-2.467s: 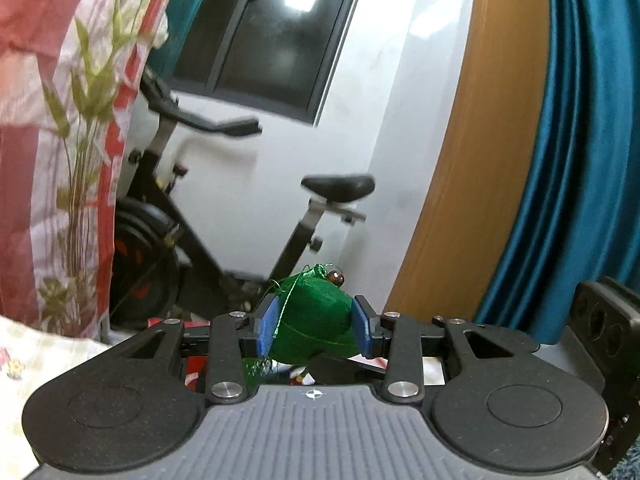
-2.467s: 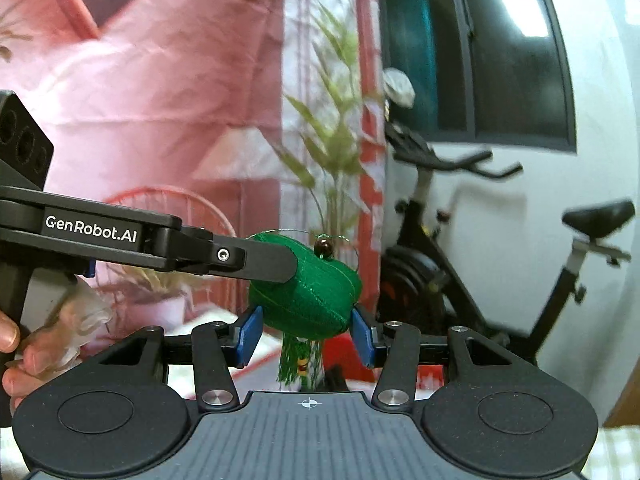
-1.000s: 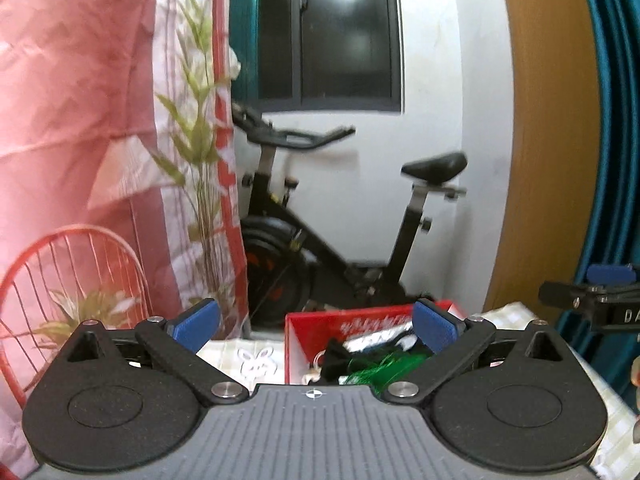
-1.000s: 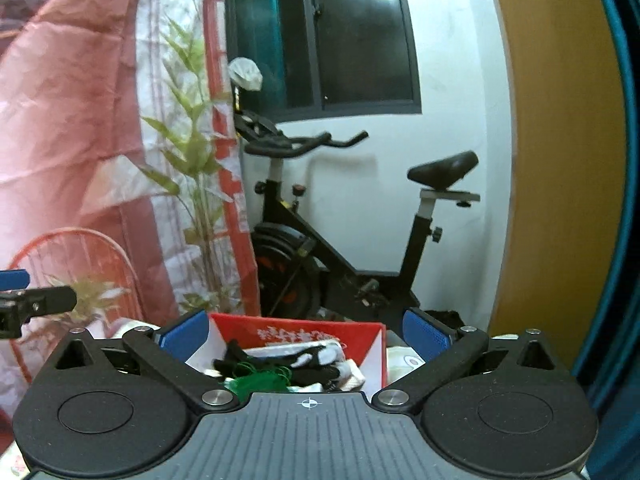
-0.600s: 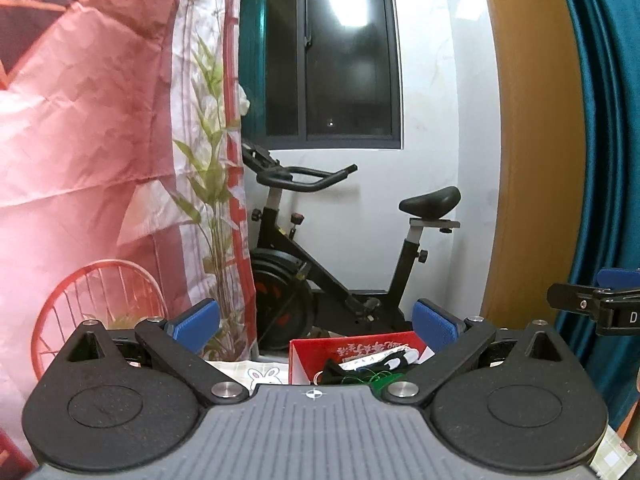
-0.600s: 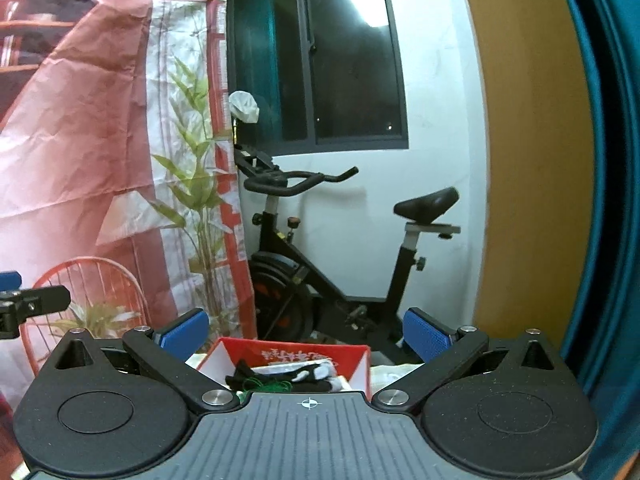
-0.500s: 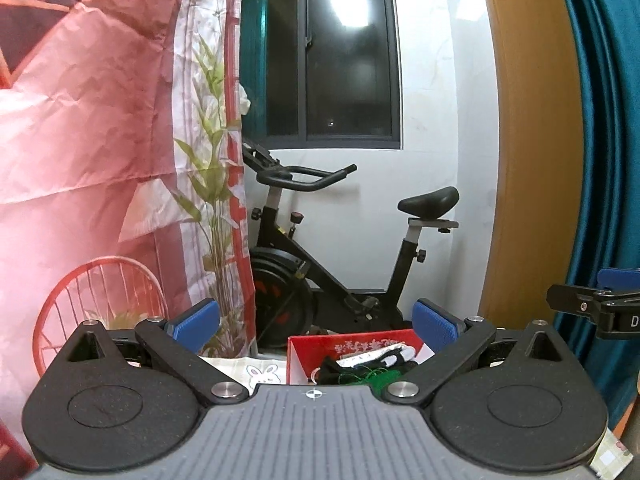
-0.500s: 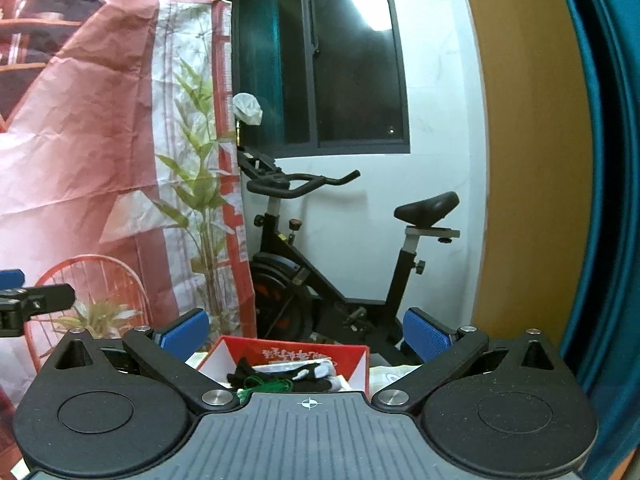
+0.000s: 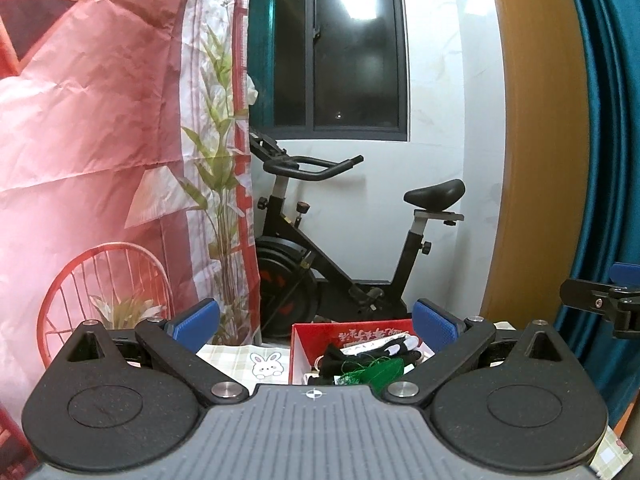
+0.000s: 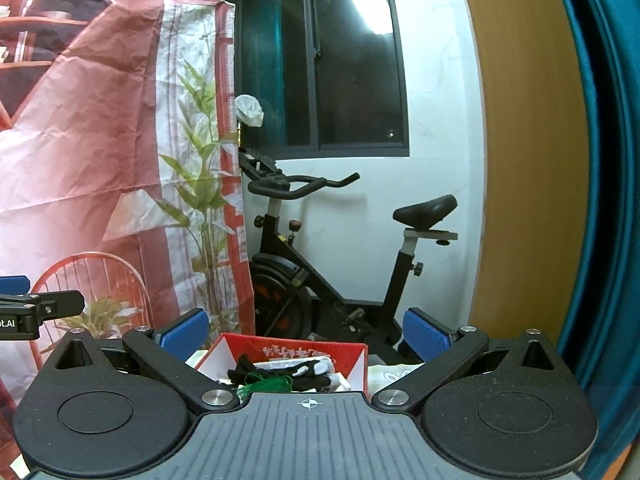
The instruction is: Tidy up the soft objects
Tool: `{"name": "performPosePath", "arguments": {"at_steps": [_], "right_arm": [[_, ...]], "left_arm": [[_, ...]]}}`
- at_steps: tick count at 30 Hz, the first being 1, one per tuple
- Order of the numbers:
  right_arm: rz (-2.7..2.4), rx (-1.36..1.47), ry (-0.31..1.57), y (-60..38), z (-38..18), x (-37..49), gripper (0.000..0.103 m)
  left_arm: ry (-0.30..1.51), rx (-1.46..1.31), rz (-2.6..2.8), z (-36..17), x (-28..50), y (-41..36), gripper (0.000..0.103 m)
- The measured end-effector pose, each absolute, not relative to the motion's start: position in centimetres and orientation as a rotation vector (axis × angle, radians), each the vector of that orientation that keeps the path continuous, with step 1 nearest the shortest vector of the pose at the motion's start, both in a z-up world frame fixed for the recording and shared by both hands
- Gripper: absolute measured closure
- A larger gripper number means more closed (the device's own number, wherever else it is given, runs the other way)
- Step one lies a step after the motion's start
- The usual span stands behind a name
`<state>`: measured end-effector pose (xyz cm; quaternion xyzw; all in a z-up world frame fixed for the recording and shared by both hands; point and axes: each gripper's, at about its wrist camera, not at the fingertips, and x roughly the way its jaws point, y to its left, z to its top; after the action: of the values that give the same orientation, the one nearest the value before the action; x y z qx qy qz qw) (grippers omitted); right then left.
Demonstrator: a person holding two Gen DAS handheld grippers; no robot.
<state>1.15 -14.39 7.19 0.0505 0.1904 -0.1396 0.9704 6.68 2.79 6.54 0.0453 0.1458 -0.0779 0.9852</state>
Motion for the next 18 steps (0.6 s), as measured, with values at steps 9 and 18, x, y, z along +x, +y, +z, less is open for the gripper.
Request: {"name": "performPosePath", "arguments": {"at_steps": [9,18], "right_arm": [[-0.288,0.102,0.393,-14.57,7.09,1.44,0.000],[-0.290,0.100,0.397,-14.78,6.78,1.53,0.000]], "left_arm": [[0.297,0.090,-0.155,6.45,6.60,2.79,0.000],[0.307,0.085,-0.149,6.28,6.65,2.87,0.000]]}}
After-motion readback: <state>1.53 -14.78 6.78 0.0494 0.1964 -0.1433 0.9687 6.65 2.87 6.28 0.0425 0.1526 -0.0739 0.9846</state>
